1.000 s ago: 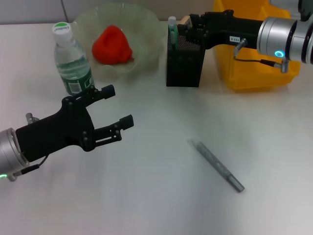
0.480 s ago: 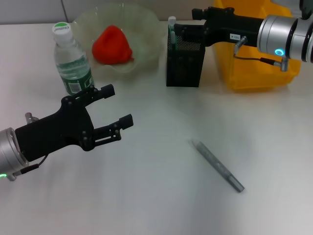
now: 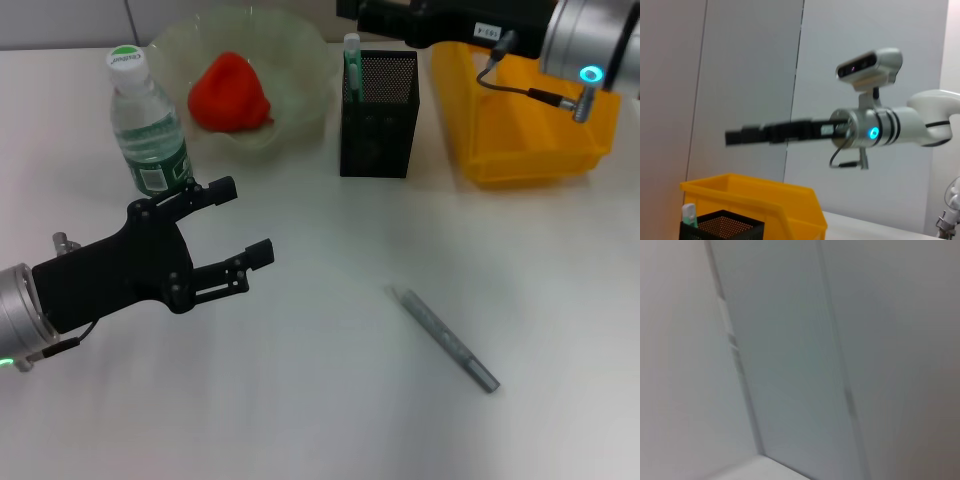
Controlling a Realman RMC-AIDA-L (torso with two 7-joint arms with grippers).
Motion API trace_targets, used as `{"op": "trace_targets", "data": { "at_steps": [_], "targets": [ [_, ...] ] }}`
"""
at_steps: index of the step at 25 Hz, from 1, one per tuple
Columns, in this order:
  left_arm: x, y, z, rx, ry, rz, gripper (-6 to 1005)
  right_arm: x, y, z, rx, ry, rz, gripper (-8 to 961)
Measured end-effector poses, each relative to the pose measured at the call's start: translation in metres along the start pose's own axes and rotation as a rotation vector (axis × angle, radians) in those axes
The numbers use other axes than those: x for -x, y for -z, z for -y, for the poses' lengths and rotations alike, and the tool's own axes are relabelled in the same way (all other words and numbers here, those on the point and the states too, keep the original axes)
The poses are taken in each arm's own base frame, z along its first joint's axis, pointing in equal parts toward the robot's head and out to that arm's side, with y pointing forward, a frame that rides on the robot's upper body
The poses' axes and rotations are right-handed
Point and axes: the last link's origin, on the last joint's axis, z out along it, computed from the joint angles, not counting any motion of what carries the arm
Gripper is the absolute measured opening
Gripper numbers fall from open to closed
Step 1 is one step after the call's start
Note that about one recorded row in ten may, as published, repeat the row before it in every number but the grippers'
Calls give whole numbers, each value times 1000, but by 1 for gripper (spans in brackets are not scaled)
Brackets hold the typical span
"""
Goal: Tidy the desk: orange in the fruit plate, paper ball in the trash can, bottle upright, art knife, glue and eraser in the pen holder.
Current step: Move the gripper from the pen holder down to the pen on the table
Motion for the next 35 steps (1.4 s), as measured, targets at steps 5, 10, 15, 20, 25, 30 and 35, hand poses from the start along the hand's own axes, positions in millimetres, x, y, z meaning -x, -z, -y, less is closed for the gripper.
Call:
{"op": "trace_targets", "data": {
  "at_steps": [5,10,15,20,25,30,35],
  "targets": [
    [1,1,-1,2,-12,2,859,19,14,-19,161,-76,3,697],
    [1,1,-1,6,-14,6,859,30,30,-32,313,-135,-97,697],
    [3,1,-3,20,-22,18,860,35,38,-43,401,-140,-293,696],
    [8,1,-8,61,-28,63,860,34,36,-49,410,-155,-569,695],
    [12,5,-10,92,-25,106,860,24,22,-55,359,-127,-864,694],
    [13,10,-13,130,-23,134,860,11,6,-62,257,-71,-1093,693],
    [14,10,-15,143,-28,140,860,4,-12,-64,115,-40,-1219,693]
  ]
}}
